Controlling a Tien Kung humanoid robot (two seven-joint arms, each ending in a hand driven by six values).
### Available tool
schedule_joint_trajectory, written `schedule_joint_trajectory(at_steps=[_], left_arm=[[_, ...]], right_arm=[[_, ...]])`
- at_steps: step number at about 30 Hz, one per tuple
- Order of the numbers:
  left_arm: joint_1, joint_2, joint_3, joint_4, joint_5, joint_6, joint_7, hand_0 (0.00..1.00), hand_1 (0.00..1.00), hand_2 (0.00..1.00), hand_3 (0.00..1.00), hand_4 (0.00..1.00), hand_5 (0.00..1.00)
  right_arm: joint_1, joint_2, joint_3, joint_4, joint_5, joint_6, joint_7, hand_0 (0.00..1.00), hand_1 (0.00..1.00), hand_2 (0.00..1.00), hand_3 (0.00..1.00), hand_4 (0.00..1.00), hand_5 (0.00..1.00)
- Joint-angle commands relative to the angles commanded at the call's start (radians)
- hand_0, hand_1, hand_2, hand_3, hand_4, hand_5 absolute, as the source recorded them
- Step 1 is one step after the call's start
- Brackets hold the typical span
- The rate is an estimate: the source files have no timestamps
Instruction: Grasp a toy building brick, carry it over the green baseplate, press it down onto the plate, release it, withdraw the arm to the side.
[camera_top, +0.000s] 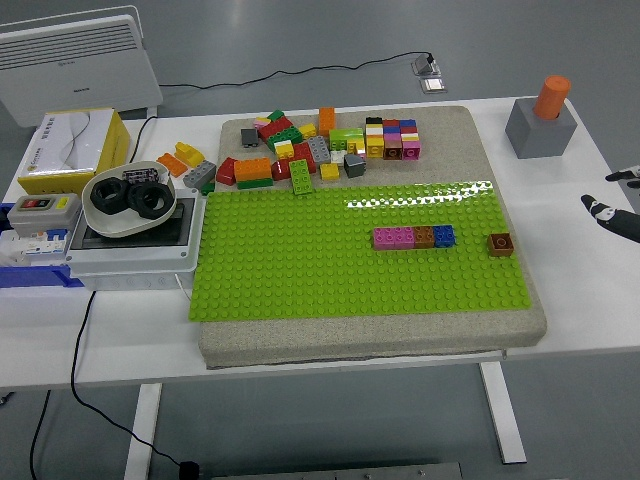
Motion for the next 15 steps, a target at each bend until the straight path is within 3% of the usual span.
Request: schedule_joint_trajectory(at_steps=[5, 6, 8, 10, 11, 15], left_arm=[[0.013, -0.007, -0.021, 0.003, -0.001, 0.002, -0.006, 0.763, 0.709, 0.616, 0.433, 0.646, 0.299], [0.014, -0.009, -0.027, 0.006, 0.008, 0.001, -0.005, 0.763, 0.705, 0.613, 0.423, 0.651, 0.299], [0.013, -0.01, -0.022, 0.009, 0.018, -0.005, 0.001, 0.763, 0.705, 0.613, 0.423, 0.651, 0.299], [0.01, -0.01, -0.006, 0.01, 0.025, -0.012, 0.01, 0.763, 0.705, 0.613, 0.423, 0.651, 0.299], [0.008, -0.013, 0.001, 0.011, 0.03, -0.015, 0.016, 0.763, 0.705, 0.613, 0.429, 0.654, 0.299], [0.009, -0.022, 0.009, 0.015, 0.052, -0.026, 0.034, 0.763, 0.705, 0.613, 0.429, 0.654, 0.299]], right_arm=[[0.035, -0.053, -0.013, 0.076, -0.149, 0.106, -0.097, 0.725, 0.732, 0.726, 0.629, 0.798, 0.31], [0.047, -0.073, -0.021, 0.103, -0.187, 0.139, -0.126, 0.695, 0.432, 0.42, 0.616, 0.797, 0.259], [0.058, -0.092, -0.032, 0.119, -0.225, 0.165, -0.129, 0.695, 0.432, 0.42, 0.616, 0.797, 0.259], [0.062, -0.102, -0.041, 0.116, -0.241, 0.133, -0.097, 0.695, 0.432, 0.42, 0.616, 0.797, 0.259], [0.062, -0.1, -0.042, 0.109, -0.242, 0.111, -0.08, 0.557, 0.275, 0.32, 0.579, 0.811, 0.222], [0.062, -0.086, -0.047, 0.091, -0.236, 0.06, -0.053, 0.557, 0.275, 0.32, 0.579, 0.811, 0.222]])
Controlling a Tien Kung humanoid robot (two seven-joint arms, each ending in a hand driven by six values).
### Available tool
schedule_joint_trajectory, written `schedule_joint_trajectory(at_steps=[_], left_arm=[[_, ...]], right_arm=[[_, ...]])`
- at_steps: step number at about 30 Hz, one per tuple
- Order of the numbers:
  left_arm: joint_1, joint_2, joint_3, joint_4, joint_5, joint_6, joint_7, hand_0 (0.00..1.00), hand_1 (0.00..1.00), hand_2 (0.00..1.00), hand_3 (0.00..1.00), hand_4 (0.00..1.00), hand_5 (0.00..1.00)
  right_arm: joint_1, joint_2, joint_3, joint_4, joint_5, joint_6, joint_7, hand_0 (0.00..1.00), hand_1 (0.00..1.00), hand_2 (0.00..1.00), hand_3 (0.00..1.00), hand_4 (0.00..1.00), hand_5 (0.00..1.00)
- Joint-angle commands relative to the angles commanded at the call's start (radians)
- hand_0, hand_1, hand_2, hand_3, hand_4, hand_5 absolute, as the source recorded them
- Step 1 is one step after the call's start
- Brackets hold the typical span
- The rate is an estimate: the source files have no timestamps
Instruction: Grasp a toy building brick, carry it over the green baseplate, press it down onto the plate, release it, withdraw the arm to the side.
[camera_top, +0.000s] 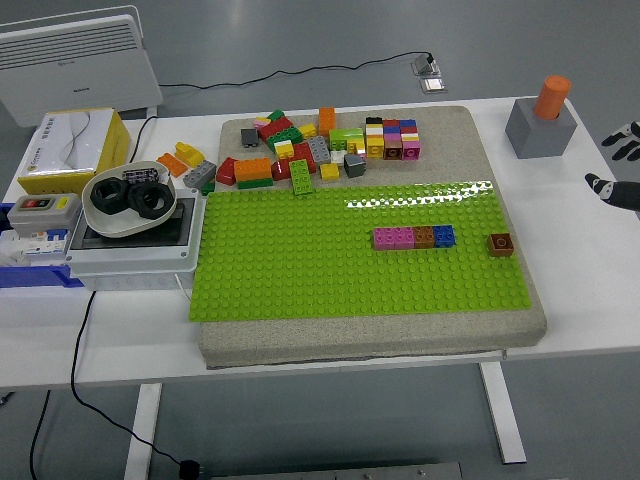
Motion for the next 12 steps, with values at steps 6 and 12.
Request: schedule_joint_trajectory(at_steps=[6, 12], left_arm=[[0.006, -0.014, -0.016, 0.003, 0.021, -0.004, 0.008, 0.763, 0.708, 0.617, 0.445, 0.651, 0.3], [0.006, -0.02, -0.029, 0.005, 0.038, -0.005, 0.009, 0.762, 0.707, 0.616, 0.447, 0.651, 0.301]], right_arm=[[-0.005, 0.015, -0.025, -0.035, 0.086, 0.009, 0.058, 0.397, 0.172, 0.241, 0.482, 0.841, 0.265], [0.01, 0.014, -0.041, -0.052, 0.093, 0.068, 0.08, 0.482, 0.221, 0.242, 0.525, 0.998, 0.316]])
